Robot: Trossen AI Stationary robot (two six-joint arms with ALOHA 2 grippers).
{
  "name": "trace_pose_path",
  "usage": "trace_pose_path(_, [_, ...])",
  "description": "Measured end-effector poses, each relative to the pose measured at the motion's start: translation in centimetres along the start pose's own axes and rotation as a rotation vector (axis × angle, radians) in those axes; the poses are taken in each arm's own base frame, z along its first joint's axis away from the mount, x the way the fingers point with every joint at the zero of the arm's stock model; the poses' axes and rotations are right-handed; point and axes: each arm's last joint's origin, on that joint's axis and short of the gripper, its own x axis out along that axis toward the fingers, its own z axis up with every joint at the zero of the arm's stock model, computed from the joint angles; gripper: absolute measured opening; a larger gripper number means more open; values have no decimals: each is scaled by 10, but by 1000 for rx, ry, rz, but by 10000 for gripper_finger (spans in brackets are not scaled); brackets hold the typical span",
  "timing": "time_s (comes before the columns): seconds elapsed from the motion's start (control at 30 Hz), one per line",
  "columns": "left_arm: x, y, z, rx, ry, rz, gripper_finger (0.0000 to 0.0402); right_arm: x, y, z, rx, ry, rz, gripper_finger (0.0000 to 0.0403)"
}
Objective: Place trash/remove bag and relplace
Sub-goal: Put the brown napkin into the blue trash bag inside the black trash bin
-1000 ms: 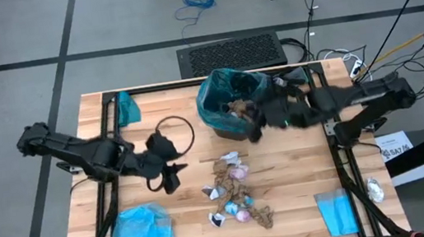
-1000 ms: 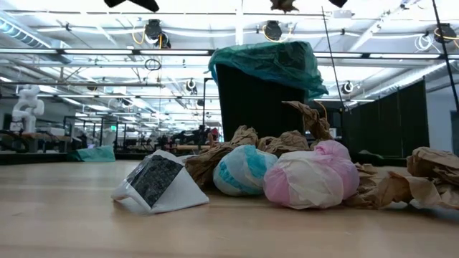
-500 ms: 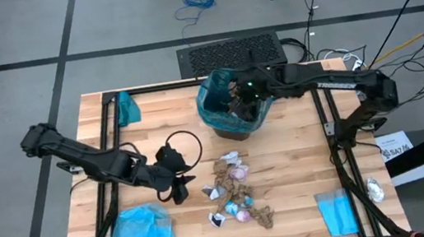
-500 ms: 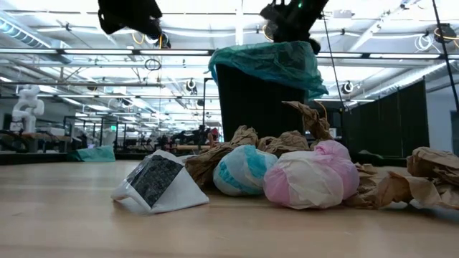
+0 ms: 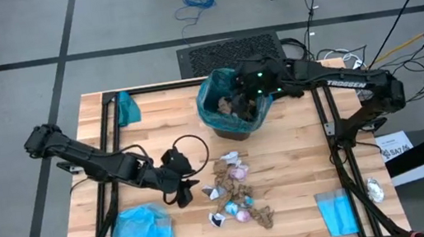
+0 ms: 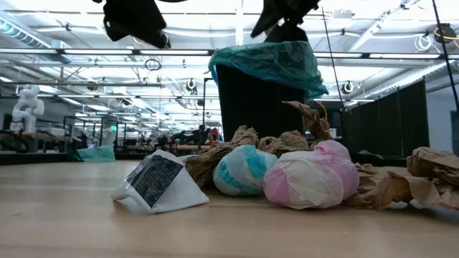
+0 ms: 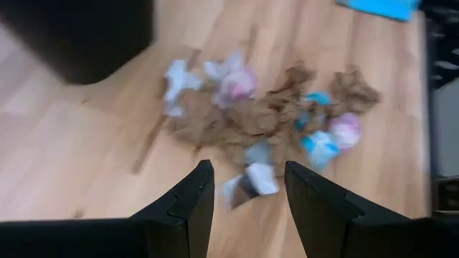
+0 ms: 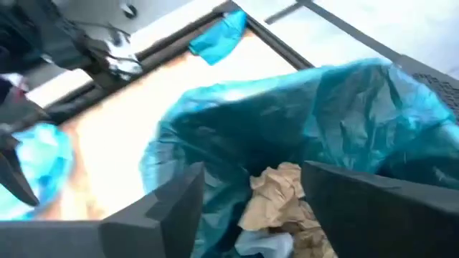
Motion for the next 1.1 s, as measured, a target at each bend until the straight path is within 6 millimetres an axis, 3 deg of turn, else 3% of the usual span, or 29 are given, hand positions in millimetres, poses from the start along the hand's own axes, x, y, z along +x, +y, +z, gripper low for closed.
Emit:
trace_pose_path(0.23, [23, 1, 7, 31, 12, -51, 166, -55, 31, -2, 14, -122, 116, 222])
trace_pose_path(0.47, [56, 15, 12, 79, 64, -57, 166, -102, 73, -38, 8, -117, 90, 192])
trace_pose_path(0.77, [87, 37, 18, 129, 97, -37, 166, -116, 112, -96, 21, 1, -35, 169])
trace_pose_path(1.1, [133, 62, 14, 200, 141, 26, 166, -115, 134, -132, 83, 29, -128, 162])
